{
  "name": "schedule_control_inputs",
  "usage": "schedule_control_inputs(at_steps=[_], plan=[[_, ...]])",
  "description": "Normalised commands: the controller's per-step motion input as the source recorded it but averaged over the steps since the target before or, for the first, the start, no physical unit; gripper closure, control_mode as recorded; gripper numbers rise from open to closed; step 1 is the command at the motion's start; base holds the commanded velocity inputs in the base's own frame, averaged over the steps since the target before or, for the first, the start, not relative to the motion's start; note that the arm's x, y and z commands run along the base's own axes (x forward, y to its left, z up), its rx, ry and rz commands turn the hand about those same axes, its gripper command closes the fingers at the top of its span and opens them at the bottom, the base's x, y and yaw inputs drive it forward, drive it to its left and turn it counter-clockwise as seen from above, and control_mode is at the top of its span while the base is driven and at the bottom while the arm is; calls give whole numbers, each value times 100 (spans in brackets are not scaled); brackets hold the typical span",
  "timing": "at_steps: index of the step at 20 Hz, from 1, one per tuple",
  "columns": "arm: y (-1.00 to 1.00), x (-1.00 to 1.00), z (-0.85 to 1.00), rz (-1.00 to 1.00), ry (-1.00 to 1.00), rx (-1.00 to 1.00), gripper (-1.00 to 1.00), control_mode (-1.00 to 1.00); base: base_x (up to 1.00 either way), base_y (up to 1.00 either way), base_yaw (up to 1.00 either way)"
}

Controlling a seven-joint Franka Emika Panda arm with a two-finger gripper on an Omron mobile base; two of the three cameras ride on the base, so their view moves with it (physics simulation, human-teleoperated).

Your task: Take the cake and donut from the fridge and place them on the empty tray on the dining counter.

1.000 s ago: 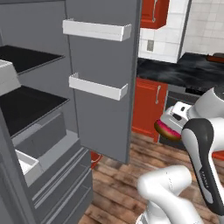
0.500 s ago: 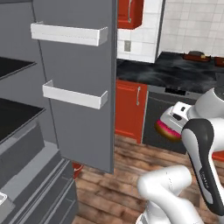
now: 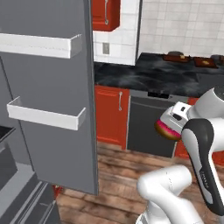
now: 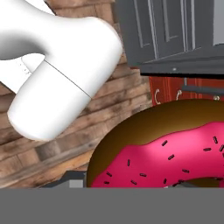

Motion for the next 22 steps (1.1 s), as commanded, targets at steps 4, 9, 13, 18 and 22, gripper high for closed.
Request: schedule_control_inputs(at_steps=[4, 9, 13, 18, 22], plan=[[0, 0, 0, 0, 0, 0, 100, 100, 39, -51, -25], [0, 0, 0, 0, 0, 0, 100, 100, 37, -53, -24], [0, 0, 0, 0, 0, 0, 100, 100, 41, -46, -24], [0, 0, 0, 0, 0, 0, 100, 100, 38, -47, -23], [0, 0, 0, 0, 0, 0, 100, 100, 29, -58, -20]])
